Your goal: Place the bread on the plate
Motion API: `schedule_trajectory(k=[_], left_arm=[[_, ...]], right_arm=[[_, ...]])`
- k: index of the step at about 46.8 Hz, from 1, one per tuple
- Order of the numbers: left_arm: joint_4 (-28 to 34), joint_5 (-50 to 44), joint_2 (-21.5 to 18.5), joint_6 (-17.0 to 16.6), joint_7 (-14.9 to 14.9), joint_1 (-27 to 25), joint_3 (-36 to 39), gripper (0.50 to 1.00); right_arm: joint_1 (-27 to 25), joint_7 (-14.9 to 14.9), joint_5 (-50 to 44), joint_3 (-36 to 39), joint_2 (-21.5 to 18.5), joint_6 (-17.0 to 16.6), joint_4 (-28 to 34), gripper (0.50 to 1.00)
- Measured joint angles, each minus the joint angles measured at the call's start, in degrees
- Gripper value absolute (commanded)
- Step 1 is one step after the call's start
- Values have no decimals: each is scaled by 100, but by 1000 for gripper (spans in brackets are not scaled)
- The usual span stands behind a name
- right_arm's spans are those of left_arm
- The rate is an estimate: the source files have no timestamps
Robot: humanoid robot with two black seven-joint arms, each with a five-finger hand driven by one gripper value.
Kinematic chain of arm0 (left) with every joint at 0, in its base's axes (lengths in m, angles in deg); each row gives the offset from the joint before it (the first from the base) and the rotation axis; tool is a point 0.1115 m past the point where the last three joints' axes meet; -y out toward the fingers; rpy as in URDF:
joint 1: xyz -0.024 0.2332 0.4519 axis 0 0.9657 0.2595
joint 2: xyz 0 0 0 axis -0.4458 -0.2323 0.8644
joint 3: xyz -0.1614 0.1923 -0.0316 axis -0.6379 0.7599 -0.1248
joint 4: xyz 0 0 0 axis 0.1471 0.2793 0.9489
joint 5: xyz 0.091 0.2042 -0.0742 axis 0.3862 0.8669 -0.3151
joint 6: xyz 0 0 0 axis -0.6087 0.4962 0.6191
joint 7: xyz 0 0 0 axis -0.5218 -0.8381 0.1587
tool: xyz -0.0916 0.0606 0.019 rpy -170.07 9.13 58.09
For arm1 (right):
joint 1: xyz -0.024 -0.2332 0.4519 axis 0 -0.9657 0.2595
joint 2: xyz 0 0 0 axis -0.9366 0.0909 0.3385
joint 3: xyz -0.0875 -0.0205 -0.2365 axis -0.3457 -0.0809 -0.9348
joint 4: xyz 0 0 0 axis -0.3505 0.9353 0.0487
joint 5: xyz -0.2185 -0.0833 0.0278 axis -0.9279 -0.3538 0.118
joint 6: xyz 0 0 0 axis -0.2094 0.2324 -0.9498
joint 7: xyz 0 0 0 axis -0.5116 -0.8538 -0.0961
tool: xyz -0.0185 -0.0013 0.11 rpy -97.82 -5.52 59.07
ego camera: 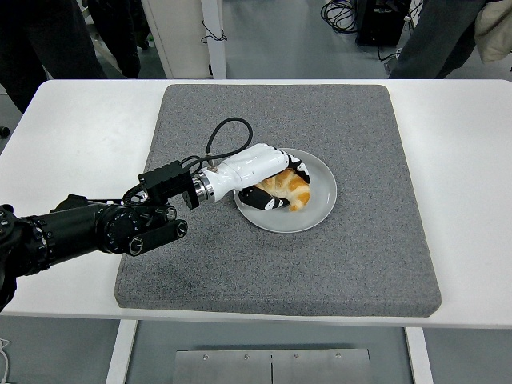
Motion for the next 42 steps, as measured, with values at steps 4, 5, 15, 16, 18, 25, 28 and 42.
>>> schedule_trajectory(k=[4, 5, 15, 16, 18, 25, 28, 42], left_arm=[[0, -125, 0, 0, 0, 0, 0, 617], [0, -160, 0, 0, 0, 0, 0, 626], [0, -272, 7, 0, -7, 0, 0, 692], [0, -272, 8, 3, -7, 0, 0, 695], [0, -272, 9, 5, -7, 0, 0, 704], [1, -272, 5, 6, -7, 26, 0, 722], [1, -272, 5, 7, -7, 34, 1, 730], [1, -280, 0, 9, -7, 75, 1, 780]], right_arm=[[0, 0, 0, 0, 0, -1, 0, 1000], [0, 0, 0, 0, 0, 0, -1, 1000], [0, 0, 0, 0, 0, 6, 1, 1000], [0, 0, 0, 0, 0, 7, 1, 1000], [0, 0, 0, 0, 0, 10, 1, 1000], [0, 0, 0, 0, 0, 13, 2, 1000], [0, 0, 1, 0, 0, 13, 2, 1000], [0, 0, 0, 0, 0, 13, 2, 1000]])
